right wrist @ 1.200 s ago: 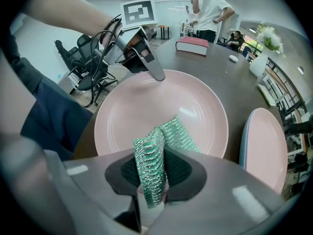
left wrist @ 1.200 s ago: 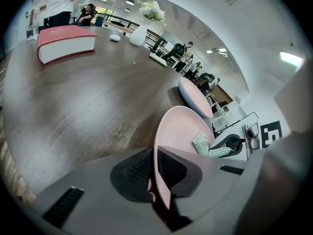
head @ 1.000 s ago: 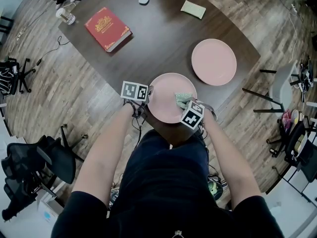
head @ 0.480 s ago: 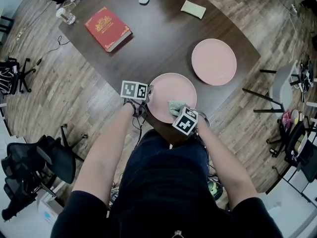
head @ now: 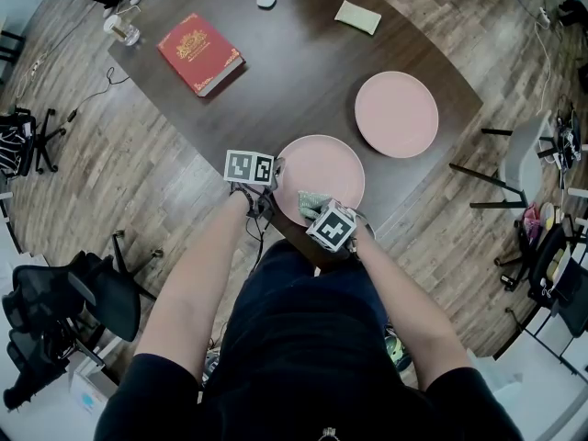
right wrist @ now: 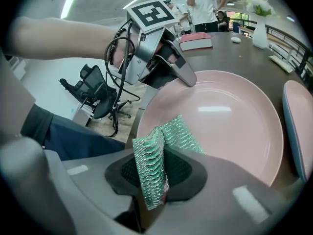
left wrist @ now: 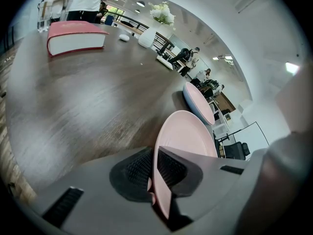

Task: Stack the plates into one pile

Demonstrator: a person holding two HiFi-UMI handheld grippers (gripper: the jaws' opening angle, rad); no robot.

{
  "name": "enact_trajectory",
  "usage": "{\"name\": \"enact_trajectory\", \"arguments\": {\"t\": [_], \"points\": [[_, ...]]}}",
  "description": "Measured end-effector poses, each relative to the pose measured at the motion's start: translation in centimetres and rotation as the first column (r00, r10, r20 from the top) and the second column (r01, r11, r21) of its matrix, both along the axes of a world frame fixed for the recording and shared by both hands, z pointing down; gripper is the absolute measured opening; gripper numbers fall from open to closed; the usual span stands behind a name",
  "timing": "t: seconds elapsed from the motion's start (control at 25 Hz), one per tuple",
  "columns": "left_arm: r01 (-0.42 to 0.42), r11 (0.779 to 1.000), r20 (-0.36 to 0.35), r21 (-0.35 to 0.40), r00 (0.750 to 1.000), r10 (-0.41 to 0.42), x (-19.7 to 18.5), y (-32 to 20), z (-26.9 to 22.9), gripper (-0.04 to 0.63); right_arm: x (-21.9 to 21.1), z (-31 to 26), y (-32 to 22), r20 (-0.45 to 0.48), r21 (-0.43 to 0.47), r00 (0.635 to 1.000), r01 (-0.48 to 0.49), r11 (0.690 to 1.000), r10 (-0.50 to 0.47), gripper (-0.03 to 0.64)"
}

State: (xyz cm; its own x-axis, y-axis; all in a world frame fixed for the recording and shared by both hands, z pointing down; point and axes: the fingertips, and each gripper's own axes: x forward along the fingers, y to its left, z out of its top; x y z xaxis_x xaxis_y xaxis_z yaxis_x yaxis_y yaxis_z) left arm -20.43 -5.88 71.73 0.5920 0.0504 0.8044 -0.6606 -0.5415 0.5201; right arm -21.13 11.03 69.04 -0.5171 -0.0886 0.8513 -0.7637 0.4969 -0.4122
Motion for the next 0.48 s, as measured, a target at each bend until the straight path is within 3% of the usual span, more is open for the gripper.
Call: {"name": "enact_trajectory", "arguments": {"t": [0.48], "points": [[-0.005,1.000,-0.002,0.006,1.000,0.005,0.0,0.0,-0.1,0.018,-1.4,0.2,-2.0,0.087,-0.050,0.986,-0.137,0.989,0.141,0.089]]}}
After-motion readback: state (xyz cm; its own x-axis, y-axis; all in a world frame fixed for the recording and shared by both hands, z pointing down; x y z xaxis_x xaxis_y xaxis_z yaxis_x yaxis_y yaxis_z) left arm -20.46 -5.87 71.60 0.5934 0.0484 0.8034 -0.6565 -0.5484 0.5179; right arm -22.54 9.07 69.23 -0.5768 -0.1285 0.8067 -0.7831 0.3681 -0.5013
